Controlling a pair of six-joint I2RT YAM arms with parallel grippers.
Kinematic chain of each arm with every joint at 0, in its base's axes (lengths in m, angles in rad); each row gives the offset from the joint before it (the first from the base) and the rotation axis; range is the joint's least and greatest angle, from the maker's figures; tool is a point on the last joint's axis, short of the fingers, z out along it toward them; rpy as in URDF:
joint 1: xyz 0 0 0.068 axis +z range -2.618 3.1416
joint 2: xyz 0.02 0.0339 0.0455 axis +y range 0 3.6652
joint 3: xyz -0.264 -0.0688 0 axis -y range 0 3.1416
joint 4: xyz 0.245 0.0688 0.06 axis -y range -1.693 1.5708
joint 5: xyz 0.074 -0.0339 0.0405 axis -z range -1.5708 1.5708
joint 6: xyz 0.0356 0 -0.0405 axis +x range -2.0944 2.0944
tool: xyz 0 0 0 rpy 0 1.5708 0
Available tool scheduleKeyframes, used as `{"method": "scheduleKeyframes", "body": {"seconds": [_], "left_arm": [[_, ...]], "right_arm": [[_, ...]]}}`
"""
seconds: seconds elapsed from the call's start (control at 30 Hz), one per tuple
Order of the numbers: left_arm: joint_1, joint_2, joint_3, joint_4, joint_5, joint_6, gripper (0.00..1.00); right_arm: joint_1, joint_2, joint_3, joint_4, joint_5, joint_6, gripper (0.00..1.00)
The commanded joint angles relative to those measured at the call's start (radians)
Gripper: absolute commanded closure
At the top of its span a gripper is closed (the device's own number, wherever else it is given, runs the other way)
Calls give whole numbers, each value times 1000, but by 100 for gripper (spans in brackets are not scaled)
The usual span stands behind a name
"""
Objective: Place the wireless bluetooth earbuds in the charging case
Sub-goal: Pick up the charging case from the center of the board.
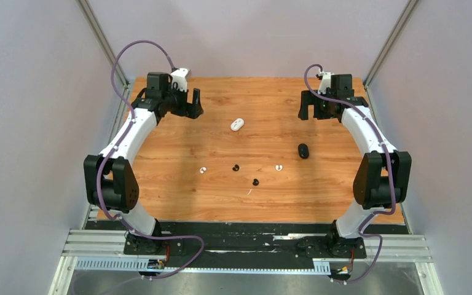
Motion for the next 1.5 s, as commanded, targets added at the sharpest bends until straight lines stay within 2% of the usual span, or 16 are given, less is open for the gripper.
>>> {"method": "scheduleKeyframes", "body": {"seconds": [0.0, 0.13, 0.33, 0.43, 0.5, 0.63, 0.73, 0.83, 1.03, 1.2, 1.37, 1.47], "left_arm": [[-54, -56, -36, 78, 47, 45, 3], [-112, -61, -55, 105, 44, 55, 4], [-150, -61, -81, 133, 146, 82, 10], [-181, -48, -100, 175, 113, 91, 13], [-188, -25, -89, 172, 75, 33, 13], [-189, -5, -77, 145, 45, -54, 14], [-189, 11, -80, 136, 99, -78, 15], [-178, 30, -46, 83, 72, -89, 14], [-64, -22, -19, -48, 195, -98, 12], [1, -83, -35, -168, 234, -64, 11], [9, -174, -115, -162, 259, -77, 11], [9, -203, -135, -170, 267, -95, 10]], "right_arm": [[4, -41, 45, 6, -108, -40, 0], [6, -24, 88, -44, -322, -144, 0], [24, 30, 127, -59, -458, -264, 3], [26, 45, 121, -58, -574, -323, 19], [43, 55, 94, -49, -641, -405, 28], [99, 90, 58, -40, -648, -677, 36], [106, 115, 50, -40, -693, -914, 35], [142, 167, 66, -33, -683, -1158, 33], [234, 378, 255, -42, -657, -1338, 38], [276, 568, 446, -42, -614, -1390, 37], [293, 725, 652, -34, -614, -1258, 31], [306, 776, 701, -32, -615, -1246, 28]]}}
